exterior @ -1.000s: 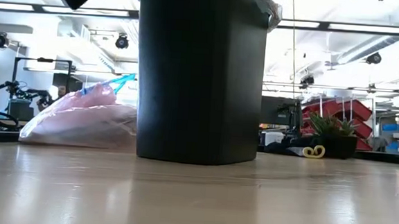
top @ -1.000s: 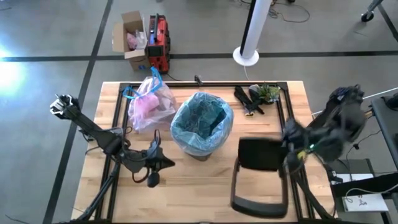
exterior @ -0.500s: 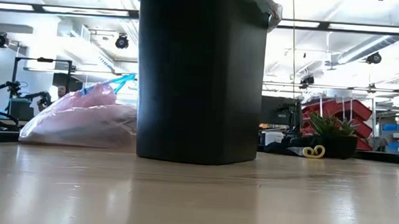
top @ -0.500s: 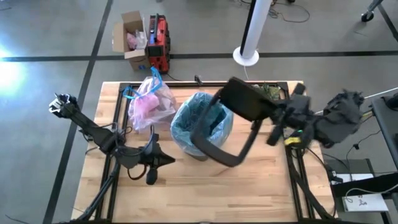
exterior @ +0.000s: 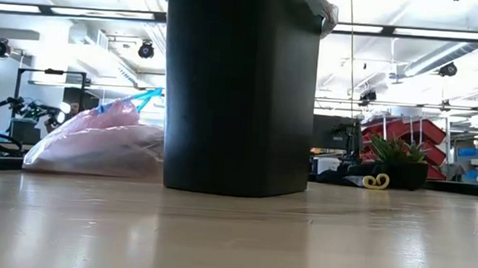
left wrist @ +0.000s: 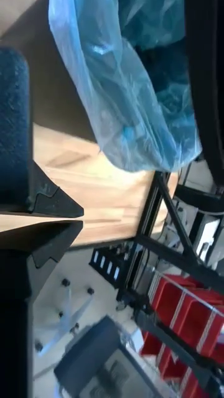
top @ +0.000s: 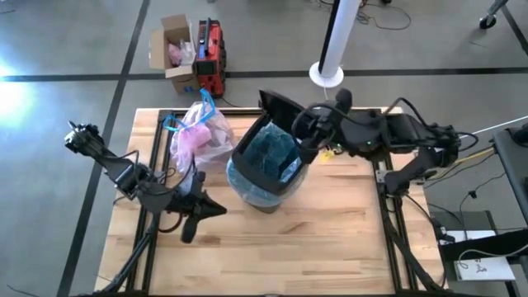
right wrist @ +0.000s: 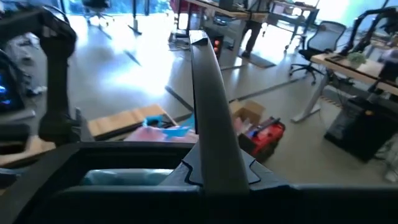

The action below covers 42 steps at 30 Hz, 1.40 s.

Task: Place trash/remove bag and relplace
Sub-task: Close the black trash bin

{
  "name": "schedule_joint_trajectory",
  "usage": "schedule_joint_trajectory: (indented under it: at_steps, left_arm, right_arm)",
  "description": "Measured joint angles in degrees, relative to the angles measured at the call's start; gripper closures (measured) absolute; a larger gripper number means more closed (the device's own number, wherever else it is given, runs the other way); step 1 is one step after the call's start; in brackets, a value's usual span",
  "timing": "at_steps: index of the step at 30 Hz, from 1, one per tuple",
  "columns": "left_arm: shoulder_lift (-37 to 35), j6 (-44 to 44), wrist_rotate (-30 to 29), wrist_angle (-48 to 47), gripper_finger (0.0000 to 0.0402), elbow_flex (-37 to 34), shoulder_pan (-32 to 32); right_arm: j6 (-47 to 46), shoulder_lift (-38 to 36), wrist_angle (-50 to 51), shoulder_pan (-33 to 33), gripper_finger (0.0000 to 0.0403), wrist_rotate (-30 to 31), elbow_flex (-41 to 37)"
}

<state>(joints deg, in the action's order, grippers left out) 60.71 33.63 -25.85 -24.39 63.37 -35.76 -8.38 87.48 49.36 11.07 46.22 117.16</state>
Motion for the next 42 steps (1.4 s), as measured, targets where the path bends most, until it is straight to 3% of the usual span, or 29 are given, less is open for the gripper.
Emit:
schedule_joint_trajectory:
  at_steps: [8, 17, 20, 31, 35, 40, 42]
  left_arm:
    - [0.28, -0.07, -0.21, -0.25, 0.0397, 0.36, -0.20]
    - [1.09, -0.59, -0.68, 0.08, 0.0397, 0.25, -0.20]
    - [1.09, -2.47, -2.18, 1.35, 0.0397, 0.25, -0.18]
    - [1.05, -6.81, -3.01, 4.82, 0.0397, 2.00, -0.14]
    - [1.03, -12.08, -9.50, 4.95, 0.0397, 4.24, 0.06]
    - [0.95, -16.27, -28.19, 5.50, 0.0397, 7.29, 1.37]
    - [0.90, -16.73, -29.28, 5.67, 0.0397, 8.00, 2.91]
  right_arm:
    - [3.99, -1.44, -13.94, -0.49, 0.0403, -5.22, -9.66]
    - [5.99, -10.27, -28.40, -1.77, 0.0403, -4.27, -25.44]
    - [6.21, -10.75, -32.97, -2.68, 0.0403, -7.65, -28.52]
    - [5.97, -10.78, -33.50, -4.50, 0.0403, -8.74, -31.68]
    - [6.53, -11.43, -33.20, -4.52, 0.0403, -8.70, -31.52]
    - [5.05, -10.87, -32.97, -4.52, 0.0403, -9.16, -32.30]
    - [5.41, -10.49, -33.09, -4.48, 0.0403, -9.67, -32.48]
